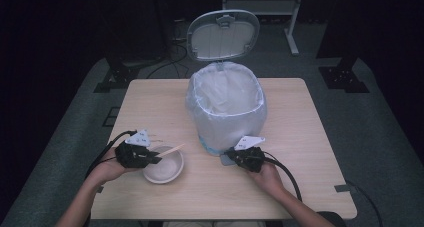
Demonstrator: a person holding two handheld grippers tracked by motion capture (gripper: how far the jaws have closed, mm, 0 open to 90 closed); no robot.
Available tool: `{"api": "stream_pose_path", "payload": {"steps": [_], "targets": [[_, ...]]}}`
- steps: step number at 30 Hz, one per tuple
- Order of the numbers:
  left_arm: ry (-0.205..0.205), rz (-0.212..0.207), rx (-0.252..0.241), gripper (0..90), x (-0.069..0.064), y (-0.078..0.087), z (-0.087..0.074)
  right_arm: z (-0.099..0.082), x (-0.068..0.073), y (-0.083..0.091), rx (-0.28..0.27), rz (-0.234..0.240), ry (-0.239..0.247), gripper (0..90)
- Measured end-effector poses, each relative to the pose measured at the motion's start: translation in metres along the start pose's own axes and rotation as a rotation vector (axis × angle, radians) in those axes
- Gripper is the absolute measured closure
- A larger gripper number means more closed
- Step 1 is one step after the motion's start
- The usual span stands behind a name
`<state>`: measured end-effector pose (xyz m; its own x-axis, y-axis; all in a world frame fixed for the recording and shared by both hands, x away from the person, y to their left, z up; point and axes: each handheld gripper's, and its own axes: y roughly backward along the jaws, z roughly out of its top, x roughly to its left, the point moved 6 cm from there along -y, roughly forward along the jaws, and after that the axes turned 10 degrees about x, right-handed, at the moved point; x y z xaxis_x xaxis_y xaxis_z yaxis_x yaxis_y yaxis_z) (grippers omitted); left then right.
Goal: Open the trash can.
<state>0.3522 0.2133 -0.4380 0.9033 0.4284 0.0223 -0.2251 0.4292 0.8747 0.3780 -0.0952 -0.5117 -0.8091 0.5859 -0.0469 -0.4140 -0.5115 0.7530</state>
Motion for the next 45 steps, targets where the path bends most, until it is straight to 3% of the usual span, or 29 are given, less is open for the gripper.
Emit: {"api": "stream_pose_path", "payload": {"steps": [15, 26, 45], "targets": [[-0.009, 0.003, -0.026, 79.3, -0.003, 0.047, 0.02, 0.0, 0.001, 0.0, 0.0, -0.006, 0.005, 90.0], [-0.025, -0.011, -0.051, 79.3, -0.006, 0.072, 0.039, 0.0, 0.001, 0.0, -0.002, -0.002, 0.007, 90.0], [-0.051, 0.018, -0.092, 79.3, 0.0, 0.114, 0.082, 0.0, 0.001, 0.0, -0.003, -0.003, 0.011, 90.0]]}}
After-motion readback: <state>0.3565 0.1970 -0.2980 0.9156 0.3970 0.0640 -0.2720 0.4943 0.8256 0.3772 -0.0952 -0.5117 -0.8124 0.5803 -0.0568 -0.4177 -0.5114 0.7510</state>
